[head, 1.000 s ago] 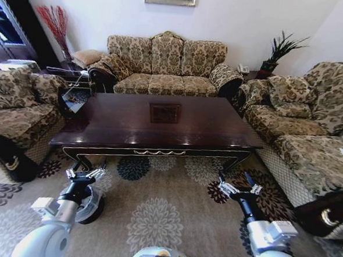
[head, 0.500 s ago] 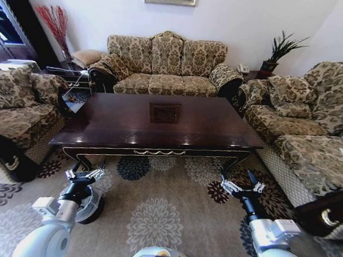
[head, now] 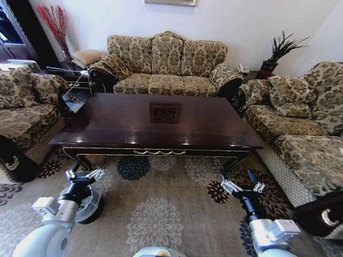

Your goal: Move to the front of the table and place the trash on the table into the trash bin.

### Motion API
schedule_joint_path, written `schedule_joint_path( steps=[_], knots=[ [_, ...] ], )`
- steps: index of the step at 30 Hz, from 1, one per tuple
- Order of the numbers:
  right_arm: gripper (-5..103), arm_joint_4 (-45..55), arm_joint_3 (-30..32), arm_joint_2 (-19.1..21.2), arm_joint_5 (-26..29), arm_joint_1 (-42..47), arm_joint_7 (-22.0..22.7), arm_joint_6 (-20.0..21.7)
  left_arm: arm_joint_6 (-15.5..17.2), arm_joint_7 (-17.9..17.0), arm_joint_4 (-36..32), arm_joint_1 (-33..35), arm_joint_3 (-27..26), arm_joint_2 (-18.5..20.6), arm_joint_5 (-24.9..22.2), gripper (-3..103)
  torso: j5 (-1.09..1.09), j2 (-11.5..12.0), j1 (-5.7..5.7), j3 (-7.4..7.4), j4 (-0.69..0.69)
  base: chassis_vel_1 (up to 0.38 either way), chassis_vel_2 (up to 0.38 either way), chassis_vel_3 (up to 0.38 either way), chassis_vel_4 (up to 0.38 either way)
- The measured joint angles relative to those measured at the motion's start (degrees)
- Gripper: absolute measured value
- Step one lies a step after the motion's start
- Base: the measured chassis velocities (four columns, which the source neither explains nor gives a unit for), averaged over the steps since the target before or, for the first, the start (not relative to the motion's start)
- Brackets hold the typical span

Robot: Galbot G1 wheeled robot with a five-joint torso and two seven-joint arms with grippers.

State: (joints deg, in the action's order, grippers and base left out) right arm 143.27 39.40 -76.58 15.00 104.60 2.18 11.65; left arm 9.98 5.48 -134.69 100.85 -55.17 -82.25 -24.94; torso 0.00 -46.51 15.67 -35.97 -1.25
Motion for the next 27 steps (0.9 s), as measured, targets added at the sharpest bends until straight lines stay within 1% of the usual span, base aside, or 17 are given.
schedule_joint_path(
  steps=[27],
  knots=[
    [100, 0.0, 0.0, 0.0, 0.0, 0.0, 0.0, -0.1, 0.0, 0.0, 0.0, 0.0, 0.0, 0.0, 0.0, 100, 0.00, 0.0, 0.00, 0.00, 0.00, 0.000, 0.000, 0.000, 0.000]
  ],
)
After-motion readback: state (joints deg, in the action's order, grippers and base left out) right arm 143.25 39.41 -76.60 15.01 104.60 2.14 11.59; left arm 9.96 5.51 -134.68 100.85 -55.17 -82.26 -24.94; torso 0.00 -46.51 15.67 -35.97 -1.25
